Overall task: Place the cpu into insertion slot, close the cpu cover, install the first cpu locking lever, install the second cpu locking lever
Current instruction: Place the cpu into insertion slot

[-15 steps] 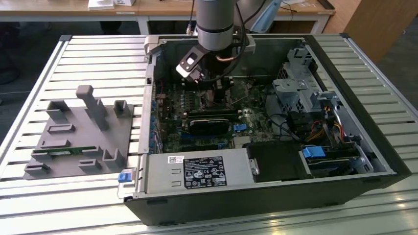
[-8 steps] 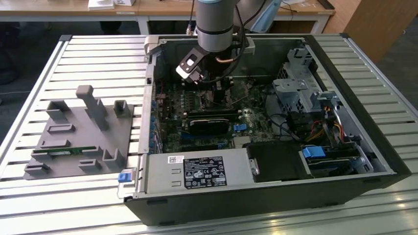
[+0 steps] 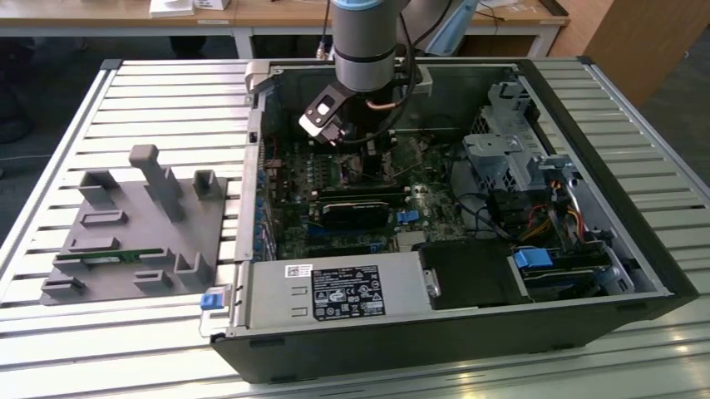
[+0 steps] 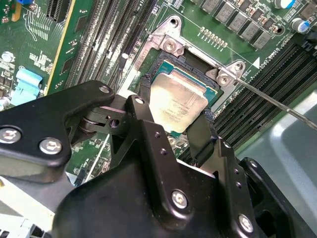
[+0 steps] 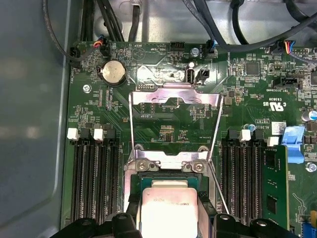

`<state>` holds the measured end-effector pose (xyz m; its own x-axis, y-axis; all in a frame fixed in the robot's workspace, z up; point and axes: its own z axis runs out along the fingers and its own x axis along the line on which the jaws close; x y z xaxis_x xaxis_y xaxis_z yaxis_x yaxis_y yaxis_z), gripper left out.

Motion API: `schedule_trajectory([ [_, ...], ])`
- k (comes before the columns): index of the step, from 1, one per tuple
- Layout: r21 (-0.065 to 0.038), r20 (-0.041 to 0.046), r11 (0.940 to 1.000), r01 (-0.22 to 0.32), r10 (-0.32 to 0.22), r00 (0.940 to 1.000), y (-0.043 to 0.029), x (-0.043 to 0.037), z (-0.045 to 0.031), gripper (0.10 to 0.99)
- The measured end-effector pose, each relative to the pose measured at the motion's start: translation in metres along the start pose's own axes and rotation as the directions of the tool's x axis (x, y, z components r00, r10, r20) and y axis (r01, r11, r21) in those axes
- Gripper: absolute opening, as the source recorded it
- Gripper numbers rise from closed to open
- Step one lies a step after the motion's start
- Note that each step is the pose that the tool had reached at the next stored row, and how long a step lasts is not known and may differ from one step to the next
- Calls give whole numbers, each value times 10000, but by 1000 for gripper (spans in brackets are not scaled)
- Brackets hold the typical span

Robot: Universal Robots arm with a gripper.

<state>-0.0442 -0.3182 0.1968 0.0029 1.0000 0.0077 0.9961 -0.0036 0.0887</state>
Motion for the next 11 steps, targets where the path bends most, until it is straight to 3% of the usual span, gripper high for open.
schedule_trajectory([
  [11,0,1,10000,0,0,10000,-4,0,28,537],
])
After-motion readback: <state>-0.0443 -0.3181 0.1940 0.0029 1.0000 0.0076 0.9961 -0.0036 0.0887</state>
